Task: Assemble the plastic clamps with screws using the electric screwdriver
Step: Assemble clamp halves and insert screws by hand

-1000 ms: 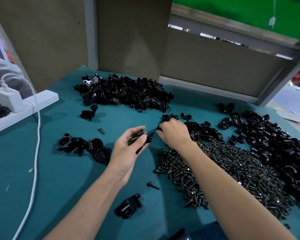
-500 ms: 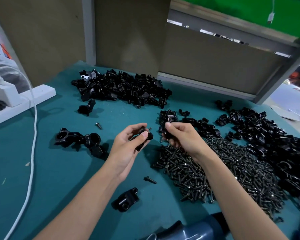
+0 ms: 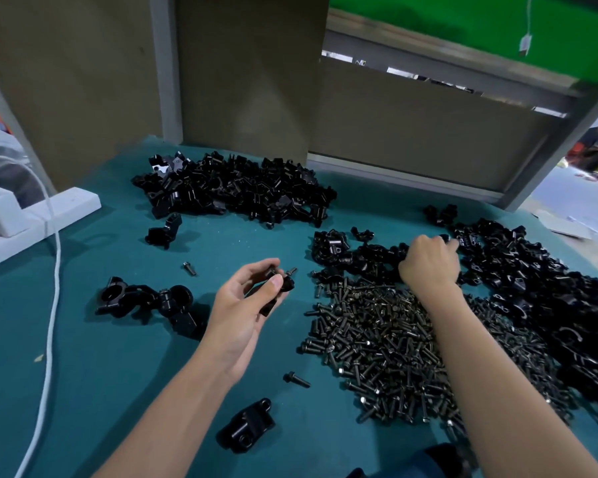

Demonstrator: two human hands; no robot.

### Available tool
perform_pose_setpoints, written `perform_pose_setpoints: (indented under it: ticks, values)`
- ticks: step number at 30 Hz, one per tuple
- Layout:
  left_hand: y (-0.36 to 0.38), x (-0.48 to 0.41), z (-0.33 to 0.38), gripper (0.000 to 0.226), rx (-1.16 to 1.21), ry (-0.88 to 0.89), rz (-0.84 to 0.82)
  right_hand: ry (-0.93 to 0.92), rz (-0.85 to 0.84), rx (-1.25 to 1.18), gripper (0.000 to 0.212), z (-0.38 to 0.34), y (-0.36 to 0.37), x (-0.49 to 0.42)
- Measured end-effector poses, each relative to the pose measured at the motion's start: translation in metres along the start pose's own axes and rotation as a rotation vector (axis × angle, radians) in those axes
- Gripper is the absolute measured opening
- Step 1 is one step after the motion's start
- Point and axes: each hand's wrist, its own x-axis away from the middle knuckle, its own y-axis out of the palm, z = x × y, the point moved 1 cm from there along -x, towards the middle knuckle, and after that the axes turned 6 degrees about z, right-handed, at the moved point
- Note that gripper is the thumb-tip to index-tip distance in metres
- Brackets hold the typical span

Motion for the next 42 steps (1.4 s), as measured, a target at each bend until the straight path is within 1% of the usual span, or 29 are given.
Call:
perform_pose_setpoints:
  ticks: [1,3,5,7,9,11,12,14,15,16,17,19,21,24,26,27,28,30,32,33,36,37,39,40,42]
  values:
    - [0.000,-0.001,0.000,0.022,0.006,0.002,0.003,-0.030,0.017,-0.013,0.008,-0.007,-0.001,-0.002]
    - [0.001,-0.001,0.000,0.025,0.022,0.006,0.006,-0.142,0.038,-0.166,0.010,-0.029,0.000,-0.006]
    - [0.002,0.000,0.000,0.033,0.024,0.009,0.002,-0.265,-0.015,-0.352,0.018,-0.053,0.005,-0.005]
    - [0.002,0.000,0.001,0.031,0.027,0.010,-0.001,-0.333,-0.074,-0.404,0.019,-0.071,0.014,-0.004]
    - [0.002,-0.001,0.000,0.023,0.033,0.002,0.004,-0.297,-0.076,-0.360,0.027,-0.081,0.023,-0.007]
    - [0.002,-0.001,-0.001,0.021,0.025,-0.005,0.013,-0.216,-0.071,-0.338,0.040,-0.085,0.031,-0.012]
    - [0.002,-0.001,-0.001,0.021,0.019,-0.007,0.015,-0.174,-0.085,-0.357,0.041,-0.086,0.033,-0.015]
    - [0.002,0.000,0.000,0.021,0.011,-0.011,0.016,-0.114,-0.130,-0.402,0.031,-0.086,0.033,-0.020]
    - [0.002,0.000,0.000,0.021,0.008,-0.012,0.014,-0.102,-0.137,-0.410,0.022,-0.084,0.032,-0.023]
    - [0.002,0.000,0.000,0.021,0.005,-0.013,0.012,-0.093,-0.121,-0.422,0.019,-0.082,0.031,-0.025]
    - [0.002,0.000,0.000,0.020,0.000,-0.016,0.011,-0.091,-0.090,-0.448,0.020,-0.080,0.028,-0.027]
    - [0.003,-0.001,0.001,0.020,0.007,-0.028,0.000,-0.121,-0.017,-0.575,0.022,-0.079,0.018,-0.024]
    - [0.005,0.000,0.001,0.021,0.042,-0.048,-0.024,-0.228,0.090,-0.719,0.020,-0.081,0.002,-0.010]
    - [0.008,0.001,-0.001,0.025,0.103,-0.106,-0.031,-0.492,0.272,-0.851,0.015,-0.084,-0.020,0.033]
    - [0.009,0.002,-0.002,0.029,0.179,-0.154,-0.036,-0.633,0.311,-0.916,0.016,-0.084,-0.028,0.064]
    - [0.009,0.003,-0.003,0.031,0.227,-0.178,-0.040,-0.688,0.303,-0.928,0.017,-0.083,-0.029,0.075]
    - [0.009,0.004,-0.003,0.032,0.271,-0.204,-0.042,-0.730,0.273,-0.937,0.018,-0.082,-0.030,0.084]
    - [0.007,0.004,-0.003,0.026,0.339,-0.241,-0.035,-0.758,0.184,-0.955,0.019,-0.078,-0.030,0.094]
    - [0.005,0.003,-0.002,0.020,0.363,-0.231,-0.031,-0.737,0.108,-0.960,0.021,-0.074,-0.030,0.097]
    - [0.004,0.003,-0.001,0.021,0.359,-0.208,-0.034,-0.708,0.058,-0.975,0.022,-0.072,-0.029,0.099]
    - [0.006,0.002,0.000,0.034,0.261,-0.112,-0.054,-0.574,-0.069,-1.120,0.014,-0.071,-0.026,0.103]
    - [0.007,0.002,-0.001,0.036,0.217,-0.078,-0.059,-0.515,-0.096,-1.177,0.015,-0.071,-0.025,0.103]
    - [0.008,0.003,-0.003,0.030,0.134,-0.012,-0.059,-0.392,-0.171,-1.299,0.021,-0.070,-0.023,0.102]
    - [0.008,0.004,-0.004,0.027,0.099,0.014,-0.051,-0.331,-0.232,-1.373,0.021,-0.070,-0.023,0.100]
    - [0.008,0.005,-0.004,0.028,0.024,0.050,-0.037,-0.215,-0.412,-1.537,0.020,-0.069,-0.021,0.099]
